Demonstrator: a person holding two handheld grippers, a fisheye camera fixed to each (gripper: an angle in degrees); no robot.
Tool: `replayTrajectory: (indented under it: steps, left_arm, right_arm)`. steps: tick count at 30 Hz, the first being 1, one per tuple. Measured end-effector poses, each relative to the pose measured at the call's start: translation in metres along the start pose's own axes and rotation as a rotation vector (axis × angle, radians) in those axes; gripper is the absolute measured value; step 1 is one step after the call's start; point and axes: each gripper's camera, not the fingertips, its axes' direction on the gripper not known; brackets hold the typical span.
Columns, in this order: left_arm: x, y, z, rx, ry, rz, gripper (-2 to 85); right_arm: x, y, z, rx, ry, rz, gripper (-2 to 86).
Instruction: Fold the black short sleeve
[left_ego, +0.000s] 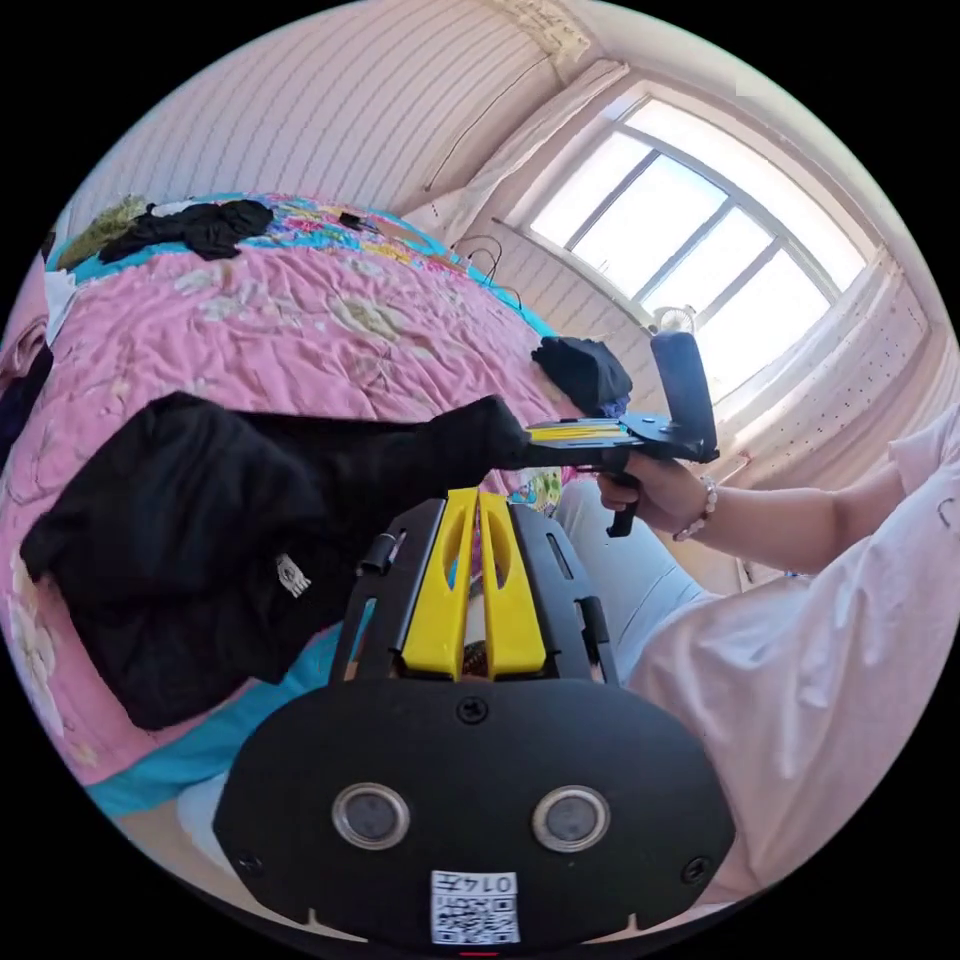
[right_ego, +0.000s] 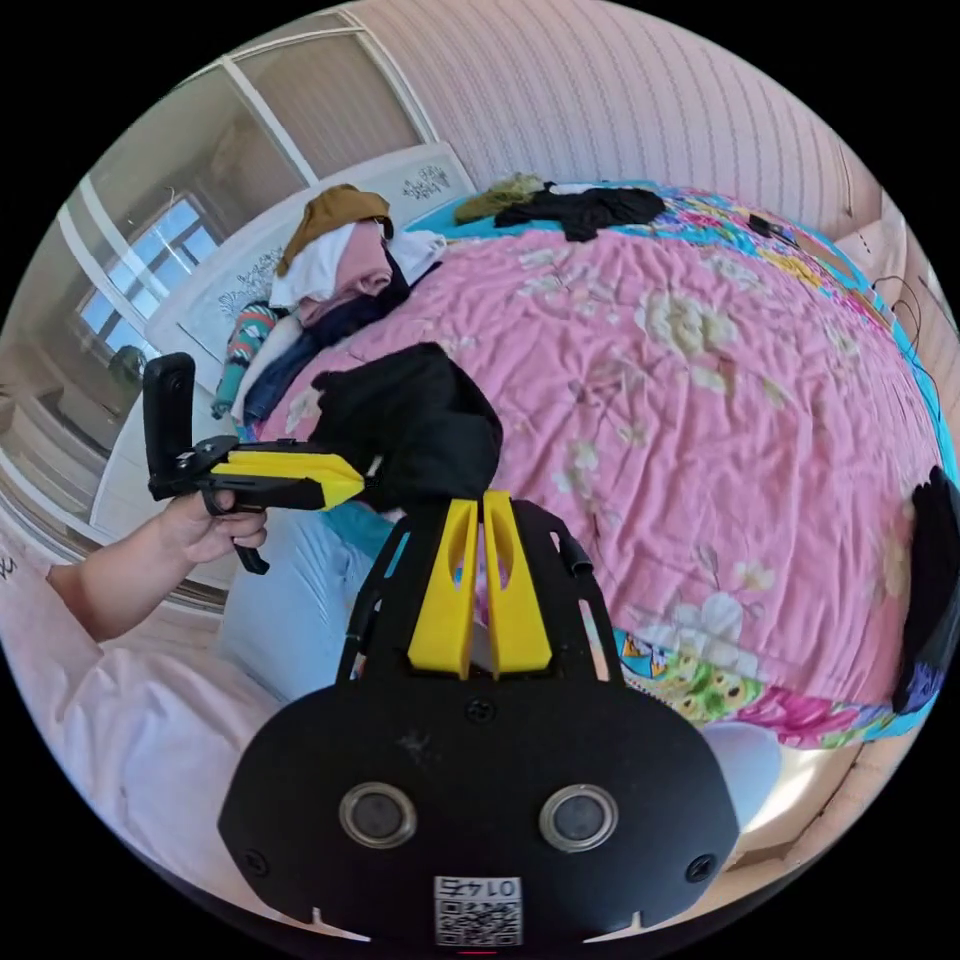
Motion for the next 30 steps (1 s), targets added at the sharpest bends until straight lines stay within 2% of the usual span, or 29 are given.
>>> replayTrajectory:
  steps: [3, 5, 7, 8, 10, 14, 16, 19, 23, 25, 27, 29, 30]
  left_arm:
    - [-0.001, 0.018, -0.004, -0.004, -0.046, -0.043, -0.9]
    - [-0.01, 0.028, -0.021, 0.025, -0.163, -0.098, -0.7]
    - [-0.032, 0.043, -0.046, 0.032, -0.398, -0.21, -0.1]
    - [-0.039, 0.046, -0.051, 0.028, -0.457, -0.241, 0.3]
    - [-0.065, 0.058, -0.064, 0.009, -0.573, -0.333, 4.3]
    - [-0.102, 0.061, -0.057, -0.041, -0.548, -0.452, 9.8]
    - [-0.118, 0.058, -0.047, -0.029, -0.513, -0.489, 9.0]
    - [-0.128, 0.047, -0.035, -0.073, -0.491, -0.478, 4.5]
    - [-0.13, 0.039, -0.029, -0.096, -0.493, -0.434, 0.6]
    - [-0.13, 0.041, -0.038, -0.06, -0.466, -0.441, -0.2]
    - [-0.129, 0.046, -0.051, -0.004, -0.445, -0.459, -0.5]
    - [-0.13, 0.053, -0.062, 0.037, -0.425, -0.469, -0.7]
    - [-0.131, 0.058, -0.068, 0.05, -0.404, -0.476, -0.8]
  right_arm:
    - [0.021, 0.01, -0.006, 0.01, -0.005, 0.03, -0.9]
    - [0.032, 0.009, -0.009, 0.026, -0.021, 0.052, -0.8]
    - [0.05, 0.007, -0.011, 0.027, -0.068, 0.116, -0.7]
    - [0.054, 0.006, -0.011, 0.02, -0.078, 0.13, -0.7]
    - [0.067, 0.007, -0.015, 0.022, -0.09, 0.148, -0.3]
    - [0.082, 0.011, -0.026, 0.024, -0.002, 0.17, 2.2]
    - [0.094, 0.013, -0.037, 0.036, 0.054, 0.187, 7.5]
    - [0.097, 0.007, -0.045, 0.033, 0.099, 0.129, 10.2]
    - [0.083, -0.013, -0.039, 0.006, 0.108, -0.051, 11.1]
    - [0.085, -0.026, -0.021, -0.087, 0.169, -0.116, 11.4]
    - [0.103, -0.029, -0.008, -0.186, 0.241, -0.059, 11.0]
    - [0.124, -0.028, -0.008, -0.207, 0.161, 0.003, 9.2]
    - [0.135, -0.026, -0.016, -0.191, 0.118, 0.005, 4.8]
